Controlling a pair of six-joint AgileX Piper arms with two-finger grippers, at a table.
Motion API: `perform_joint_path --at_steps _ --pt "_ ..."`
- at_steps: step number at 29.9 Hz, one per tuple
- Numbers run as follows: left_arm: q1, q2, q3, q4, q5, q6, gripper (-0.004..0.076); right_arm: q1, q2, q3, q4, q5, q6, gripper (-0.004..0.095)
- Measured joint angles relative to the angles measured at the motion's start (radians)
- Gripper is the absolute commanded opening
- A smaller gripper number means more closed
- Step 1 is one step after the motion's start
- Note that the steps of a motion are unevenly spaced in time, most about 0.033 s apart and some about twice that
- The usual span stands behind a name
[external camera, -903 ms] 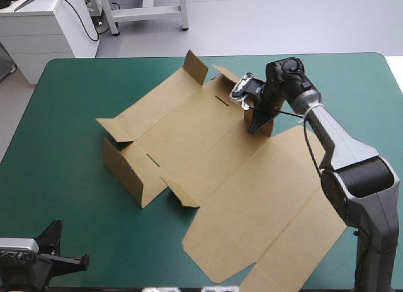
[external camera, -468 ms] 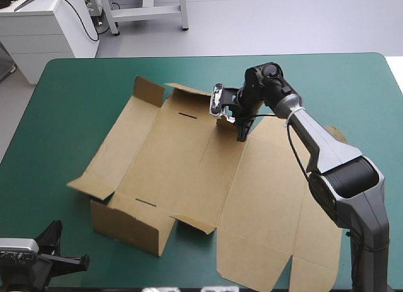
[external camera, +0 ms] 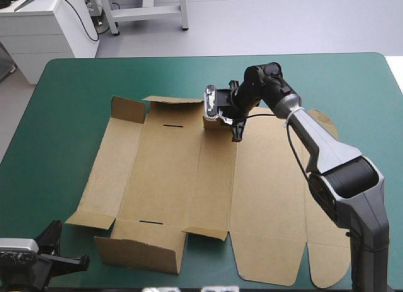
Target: Fold the box
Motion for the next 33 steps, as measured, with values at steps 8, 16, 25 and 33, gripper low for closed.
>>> perform_joint_path --at_steps 8,16,25,33 --pt "0.0 0.0 0.0 0.0 0.0 -0.001 -0.0008 0.0 0.003 0.0 0.038 -0.054 0.052 0.0261" --pt "0.0 0.0 0.0 0.0 0.0 -0.002 -0.0008 0.0 0.003 0.0 0.049 -0.078 0.06 0.0426" --pt "0.0 0.0 0.0 0.0 -0.01 -0.002 -0.0008 0.0 0.002 -0.132 -0.063 -0.084 0.33 -0.0023" --pt "0.0 0.0 0.0 0.0 -0.012 -0.002 -0.0008 0.0 -0.071 -0.204 -0.262 -0.057 0.724 -0.0003"
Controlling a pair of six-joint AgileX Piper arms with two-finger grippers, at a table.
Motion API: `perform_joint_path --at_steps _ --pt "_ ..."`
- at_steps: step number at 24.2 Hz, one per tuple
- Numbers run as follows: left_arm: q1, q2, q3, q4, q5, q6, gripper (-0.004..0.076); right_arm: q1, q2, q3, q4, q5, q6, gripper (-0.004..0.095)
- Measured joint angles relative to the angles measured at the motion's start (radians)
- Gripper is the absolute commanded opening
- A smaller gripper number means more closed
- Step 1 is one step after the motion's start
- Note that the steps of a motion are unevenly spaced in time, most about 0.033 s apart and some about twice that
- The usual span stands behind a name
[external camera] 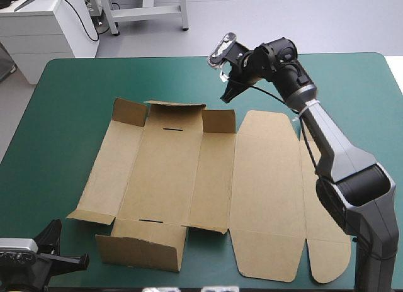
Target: Fold the box
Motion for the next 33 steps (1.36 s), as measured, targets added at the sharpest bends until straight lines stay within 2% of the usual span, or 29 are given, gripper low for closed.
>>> perform_joint_path --at_steps 5,9,13,16,21,25,28,30,33 --pt "0.0 0.0 0.0 0.0 -0.001 0.0 -0.0008 -0.018 -0.036 -0.002 -0.131 0.143 0.275 -0.0004" --pt "0.0 0.0 0.0 0.001 -0.002 0.0 -0.0008 -0.054 -0.082 0.03 -0.142 0.175 0.392 -0.0004" --pt "0.0 0.0 0.0 0.001 -0.006 0.0 -0.0008 -0.074 -0.182 0.114 -0.146 0.178 0.443 -0.0004" --pt "0.0 0.0 0.0 0.002 -0.006 0.0 -0.0008 -0.075 -0.314 0.262 -0.146 0.147 0.484 -0.0004" --pt "0.0 0.0 0.0 0.003 -0.006 0.0 -0.0008 -0.079 -0.486 0.51 -0.146 0.034 0.54 -0.0021" --pt "0.0 0.0 0.0 0.003 -0.006 0.0 -0.0008 -0.079 -0.722 0.875 -0.146 -0.085 0.626 -0.0021" --pt "0.0 0.0 -0.002 0.003 0.004 0.0 -0.0008 -0.079 -0.845 1.04 -0.146 -0.138 0.664 -0.0021" --pt "0.0 0.029 -0.047 0.016 0.031 0.0 -0.0008 -0.079 -0.944 1.16 -0.146 -0.173 0.693 -0.0021" --pt "0.0 0.182 -0.209 0.083 0.065 0.0 -0.0008 -0.08 -1.077 1.289 -0.146 -0.204 0.723 -0.0021"
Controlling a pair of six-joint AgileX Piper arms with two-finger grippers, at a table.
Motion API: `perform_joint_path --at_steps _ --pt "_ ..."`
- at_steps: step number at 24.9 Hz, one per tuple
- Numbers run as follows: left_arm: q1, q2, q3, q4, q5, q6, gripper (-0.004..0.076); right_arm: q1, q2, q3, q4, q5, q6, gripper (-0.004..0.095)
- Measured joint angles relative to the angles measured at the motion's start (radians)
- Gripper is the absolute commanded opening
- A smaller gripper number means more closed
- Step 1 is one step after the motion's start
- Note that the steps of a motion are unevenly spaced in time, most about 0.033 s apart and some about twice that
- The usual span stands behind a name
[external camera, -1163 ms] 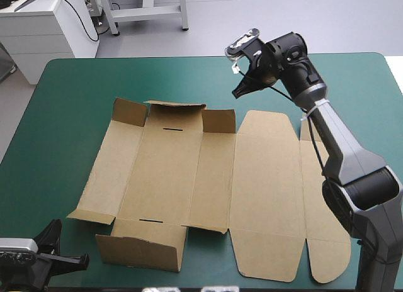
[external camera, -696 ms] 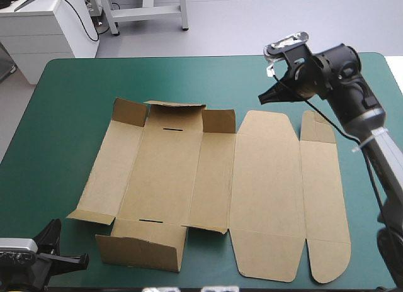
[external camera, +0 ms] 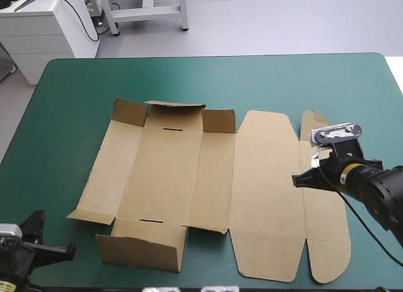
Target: Fold the box
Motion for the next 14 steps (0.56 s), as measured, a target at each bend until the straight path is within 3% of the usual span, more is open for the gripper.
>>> perform_joint_path --at_steps 5,14 --pt "0.0 0.314 -0.216 0.006 0.051 0.0 -0.0008 -0.001 -0.086 0.063 0.0 0.004 0.004 -0.0021" --pt "0.0 0.607 -0.265 -0.031 0.01 0.014 0.0013 -0.001 -0.09 0.064 0.0 0.004 -0.003 -0.0021"
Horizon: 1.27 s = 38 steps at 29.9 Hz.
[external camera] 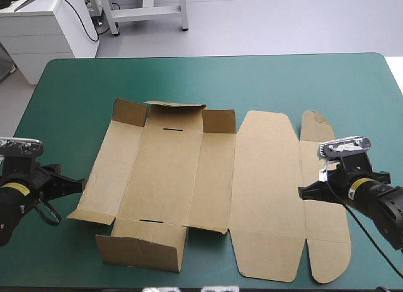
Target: Fold the box
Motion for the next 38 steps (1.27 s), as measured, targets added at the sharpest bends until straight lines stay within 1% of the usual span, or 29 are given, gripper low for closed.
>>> perform_joint_path --at_steps 4,7,12,15,17,21,22,24,30,35,37,38 --pt "0.0 0.091 -0.003 0.0 -0.022 0.013 0.0013 0.0 0.0 0.0 0.0 0.0 -0.002 -0.0021" --pt "0.014 0.164 -0.01 -0.042 -0.03 0.047 0.0013 0.0 0.0 0.0 0.0 0.001 -0.01 -0.0021" --pt "0.09 0.307 -0.102 -0.134 -0.008 0.129 0.0013 0.0 -0.001 0.0 0.0 0.017 -0.018 -0.0021" --pt "0.177 0.417 -0.188 -0.247 0.046 0.227 0.0013 0.0 -0.001 0.0 0.0 0.026 -0.021 -0.0021" --pt "0.241 0.501 -0.245 -0.353 0.107 0.298 0.0013 0.0 -0.005 0.0 0.0 0.03 -0.021 -0.0021" --pt "0.366 0.699 -0.352 -0.558 0.266 0.424 0.0013 0.0 -0.03 0.0 0.0 0.034 -0.021 -0.0021" --pt "0.392 0.745 -0.375 -0.597 0.292 0.442 0.0013 0.0 -0.037 0.0 0.0 0.037 -0.021 -0.0021" --pt "0.434 0.822 -0.416 -0.644 0.31 0.459 0.0013 0.0 -0.046 0.0 0.0 0.039 -0.021 -0.0021" --pt "0.475 0.933 -0.441 -0.623 0.314 0.467 0.0013 0.0 -0.058 0.0 0.0 0.049 -0.017 -0.0021" --pt "0.476 0.957 -0.441 -0.622 0.314 0.467 0.0015 0.0 -0.059 0.0 -0.002 0.052 -0.017 -0.0021" --pt "0.477 0.958 -0.441 -0.623 0.314 0.467 0.0048 0.0 -0.059 0.0 -0.007 0.052 -0.017 -0.0021" --pt "0.477 0.96 -0.441 -0.624 0.314 0.467 0.0085 0.0 -0.06 0.0 -0.011 0.052 -0.017 -0.0021"
